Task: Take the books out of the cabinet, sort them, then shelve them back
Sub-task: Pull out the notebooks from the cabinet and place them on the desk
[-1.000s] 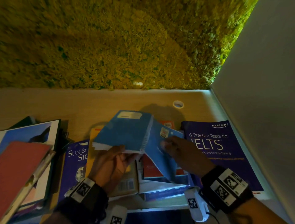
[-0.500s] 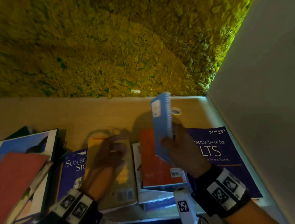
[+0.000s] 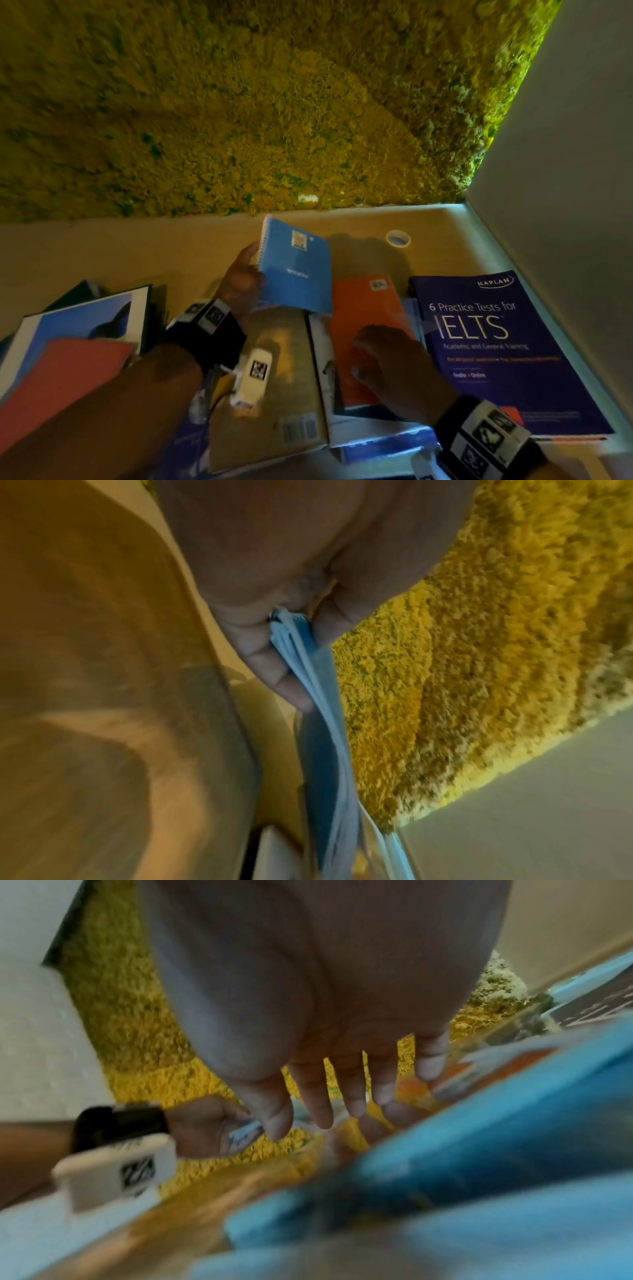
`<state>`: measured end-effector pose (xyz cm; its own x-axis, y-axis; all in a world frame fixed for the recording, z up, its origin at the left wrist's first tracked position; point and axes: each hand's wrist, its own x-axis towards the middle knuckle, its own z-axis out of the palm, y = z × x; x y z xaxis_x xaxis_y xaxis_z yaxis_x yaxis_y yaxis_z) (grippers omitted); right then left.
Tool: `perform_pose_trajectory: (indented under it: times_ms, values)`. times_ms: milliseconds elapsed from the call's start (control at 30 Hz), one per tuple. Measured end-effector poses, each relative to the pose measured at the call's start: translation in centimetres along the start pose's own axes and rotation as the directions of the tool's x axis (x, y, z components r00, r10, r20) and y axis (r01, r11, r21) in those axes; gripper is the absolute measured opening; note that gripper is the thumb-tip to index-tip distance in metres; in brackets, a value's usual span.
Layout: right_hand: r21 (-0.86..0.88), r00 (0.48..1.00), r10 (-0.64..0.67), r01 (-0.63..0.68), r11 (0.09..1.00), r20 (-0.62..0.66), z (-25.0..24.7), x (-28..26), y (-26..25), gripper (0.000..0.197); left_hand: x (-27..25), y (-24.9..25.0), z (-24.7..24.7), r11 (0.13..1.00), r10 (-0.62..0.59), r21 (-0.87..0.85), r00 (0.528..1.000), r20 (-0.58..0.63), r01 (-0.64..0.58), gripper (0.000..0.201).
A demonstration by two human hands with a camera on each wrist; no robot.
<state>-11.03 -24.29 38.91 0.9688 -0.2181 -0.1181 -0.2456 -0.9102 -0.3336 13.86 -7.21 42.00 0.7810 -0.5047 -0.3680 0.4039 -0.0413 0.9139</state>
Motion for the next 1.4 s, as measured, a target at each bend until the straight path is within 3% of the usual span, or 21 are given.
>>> perform_pose_trajectory:
  times_ms: [67, 133, 367, 467, 533, 567, 600, 667, 733, 900, 1000, 1067, 1100, 1167, 1200, 1233, 1300, 1400]
  values:
    - [-0.098, 0.996, -0.029, 0.021, 0.995, -0.087, 1.3, -0.2, -0.2, 0.048, 1.9, 1.5, 0.1, 0.999, 0.003, -0.044, 1.000, 0.018, -0.002, 0.074]
    - [-0.052, 0.988, -0.046, 0.039, 0.998, -0.144, 1.9, -0.5, -0.7, 0.046, 3.5, 2.7, 0.2, 0.997, 0.025, -0.076, 0.999, 0.039, -0.022, 0.072]
    - [-0.068, 0.996, 0.039, -0.044, 0.997, -0.076, 1.0, -0.1, -0.9, 0.044, 4.8, 3.3, 0.4, 0.996, 0.077, -0.059, 0.994, 0.076, -0.072, 0.052]
    - [0.102, 0.994, 0.084, -0.077, 0.992, -0.067, -0.2, 1.4, -0.5, 0.053, 4.3, 3.0, 0.3, 0.990, 0.098, -0.113, 0.984, 0.147, -0.082, 0.052]
    - [0.408, 0.983, 0.167, -0.120, 0.905, -0.080, -2.6, 3.0, -0.7, 0.046, 3.7, 3.0, 0.5, 0.982, 0.127, -0.168, 0.967, 0.219, -0.091, 0.053]
    - [0.576, 0.971, 0.216, -0.118, 0.809, -0.105, -3.9, 3.9, -1.2, 0.028, 3.3, 2.9, 0.6, 0.976, 0.143, -0.198, 0.958, 0.250, -0.094, 0.054]
    - [0.744, 0.960, 0.267, -0.121, 0.658, -0.080, -5.1, 5.0, -1.7, 0.022, 2.8, 2.9, 0.7, 0.970, 0.163, -0.222, 0.947, 0.275, -0.102, 0.055]
    - [0.930, 0.949, 0.308, -0.173, 0.325, 0.069, -7.1, 6.9, -2.7, 0.037, 2.0, 2.8, 0.9, 0.959, 0.205, -0.255, 0.926, 0.318, -0.125, 0.057]
    - [0.962, 0.949, 0.277, -0.205, 0.182, 0.150, -8.0, 8.3, -3.1, 0.044, 1.5, 2.7, 0.6, 0.958, 0.225, -0.249, 0.911, 0.345, -0.142, 0.059]
    - [0.957, 0.960, 0.275, -0.132, 0.259, 0.058, -8.1, 11.0, -3.4, 0.019, 1.2, 3.2, -1.1, 0.968, 0.250, -0.094, 0.939, 0.236, -0.235, 0.047]
    - [0.890, 0.932, 0.350, -0.076, 0.449, -0.097, -8.2, 12.2, -4.1, 0.008, 1.1, 4.1, -2.1, 0.948, 0.304, 0.051, 0.942, 0.143, -0.314, 0.029]
    - [0.867, 0.921, 0.366, -0.071, 0.494, -0.133, -8.6, 12.7, -4.3, 0.008, 0.7, 4.7, -2.1, 0.923, 0.348, 0.129, 0.930, 0.116, -0.362, 0.022]
    - [0.897, 0.932, 0.347, -0.057, 0.438, -0.109, -9.0, 12.8, -4.4, 0.011, 0.6, 4.8, -2.1, 0.924, 0.343, 0.145, 0.935, 0.092, -0.353, 0.015]
    - [0.989, 0.964, 0.263, -0.073, 0.129, 0.037, -9.7, 12.7, -4.8, 0.014, -0.4, 4.8, -2.2, 0.939, 0.314, 0.131, 0.948, 0.055, -0.318, 0.011]
    - [0.994, 0.970, 0.216, -0.106, -0.020, 0.108, -10.0, 12.6, -4.8, 0.017, -0.8, 4.7, -2.5, 0.951, 0.293, 0.085, 0.953, 0.074, -0.298, 0.019]
    - [0.986, 0.971, 0.187, -0.130, -0.103, 0.148, -10.0, 12.5, -4.8, 0.023, -1.2, 4.4, -2.8, 0.961, 0.269, 0.035, 0.956, 0.117, -0.274, 0.036]
    - [0.991, 0.975, 0.184, -0.112, -0.070, 0.123, -9.7, 12.6, -4.5, 0.029, -1.8, 3.7, -3.2, 0.973, 0.228, -0.033, 0.951, 0.210, -0.226, 0.053]
    - [0.999, 0.975, 0.218, -0.043, -0.030, 0.048, -9.2, 12.7, -4.4, 0.039, -1.8, 2.3, -2.8, 0.982, 0.190, -0.024, 0.958, 0.215, -0.190, 0.059]
